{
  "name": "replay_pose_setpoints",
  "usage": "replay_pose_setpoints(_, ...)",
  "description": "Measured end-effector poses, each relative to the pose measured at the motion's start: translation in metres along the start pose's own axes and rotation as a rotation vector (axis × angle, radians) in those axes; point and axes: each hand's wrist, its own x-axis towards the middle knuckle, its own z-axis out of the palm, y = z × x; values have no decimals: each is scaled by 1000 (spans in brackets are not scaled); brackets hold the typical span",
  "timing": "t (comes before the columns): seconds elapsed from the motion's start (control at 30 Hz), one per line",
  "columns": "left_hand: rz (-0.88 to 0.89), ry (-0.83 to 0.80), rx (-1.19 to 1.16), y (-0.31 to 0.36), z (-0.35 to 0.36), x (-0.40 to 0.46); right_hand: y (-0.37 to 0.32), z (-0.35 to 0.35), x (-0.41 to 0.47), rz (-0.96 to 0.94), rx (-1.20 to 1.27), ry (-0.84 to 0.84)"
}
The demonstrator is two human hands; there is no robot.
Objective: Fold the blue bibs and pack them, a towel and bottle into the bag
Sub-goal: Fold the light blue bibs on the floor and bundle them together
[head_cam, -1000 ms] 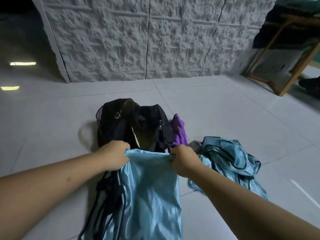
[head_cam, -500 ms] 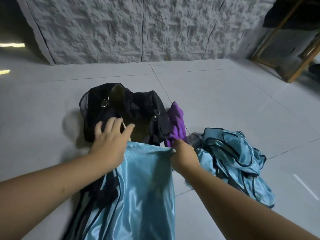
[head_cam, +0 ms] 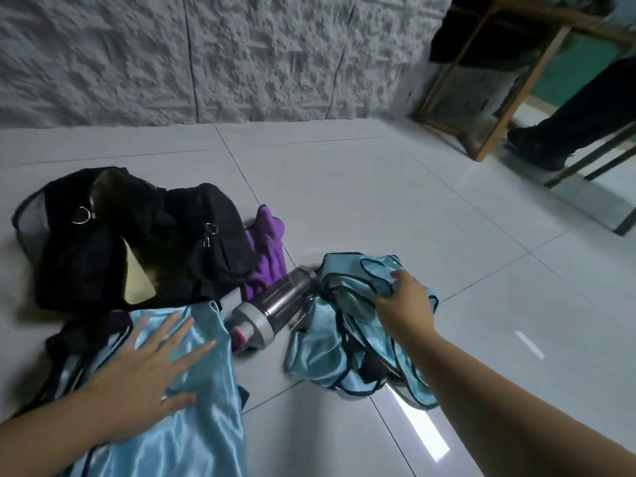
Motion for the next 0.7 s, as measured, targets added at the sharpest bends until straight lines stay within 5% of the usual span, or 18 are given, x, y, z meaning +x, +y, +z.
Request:
replay_pose_setpoints(0.27,51,344,-147,37,-44,36,28,9,8,-80,-394,-304)
replay_pose_setpoints(0.5,0,221,-457,97,-102,104,20,6,0,-246,-159,-80)
replay_pose_setpoints(0.57,-133,76,-815,115,-115,122,9,2,-13,-336,16,-71)
replay_pose_setpoints(0.7,-641,-374,-2010,145,-148,151,-16,-6,-50,-545,209,-155)
